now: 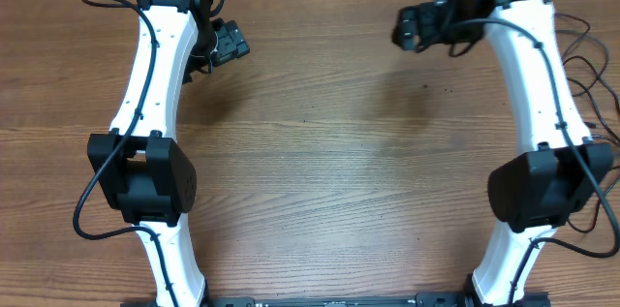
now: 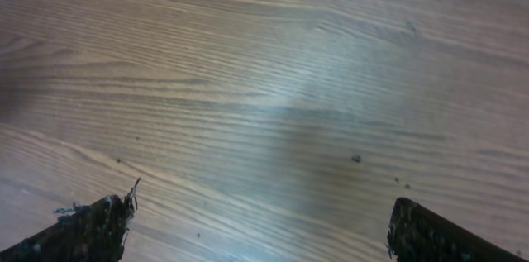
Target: Untangle cables
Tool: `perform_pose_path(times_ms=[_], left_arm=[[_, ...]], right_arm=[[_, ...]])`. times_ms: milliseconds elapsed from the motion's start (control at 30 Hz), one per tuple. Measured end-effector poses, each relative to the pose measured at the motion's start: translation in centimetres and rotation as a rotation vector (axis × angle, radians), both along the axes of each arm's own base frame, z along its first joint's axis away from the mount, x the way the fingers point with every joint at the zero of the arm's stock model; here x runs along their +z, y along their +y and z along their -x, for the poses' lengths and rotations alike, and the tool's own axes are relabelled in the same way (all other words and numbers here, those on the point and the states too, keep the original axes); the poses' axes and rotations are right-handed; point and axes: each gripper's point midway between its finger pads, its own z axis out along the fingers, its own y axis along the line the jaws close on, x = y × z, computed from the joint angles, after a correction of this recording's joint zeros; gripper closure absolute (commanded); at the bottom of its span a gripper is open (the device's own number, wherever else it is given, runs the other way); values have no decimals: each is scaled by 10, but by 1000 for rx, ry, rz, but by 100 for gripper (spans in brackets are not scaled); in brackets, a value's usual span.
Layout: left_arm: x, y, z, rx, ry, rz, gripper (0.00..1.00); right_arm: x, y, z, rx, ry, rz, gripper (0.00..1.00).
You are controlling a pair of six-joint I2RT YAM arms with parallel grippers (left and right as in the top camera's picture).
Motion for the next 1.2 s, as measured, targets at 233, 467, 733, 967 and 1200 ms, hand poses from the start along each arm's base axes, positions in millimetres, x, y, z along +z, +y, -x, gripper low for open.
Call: perform_pose_path(times_ms=[233,467,733,967,1200], left_arm=[[0,0,0,0,0,0,0],[0,0,0,0,0,0,0],[0,0,0,0,0,0,0],[0,0,0,0,0,0,0],[0,0,0,0,0,0,0]], right_arm=[[0,20,1,16,-21,41,0],[0,26,0,28,-15,2,0],[3,37,1,53,-14,-60,0],[3,38,1,55,-12,-67,0],[3,39,2,56,-12,-69,0]])
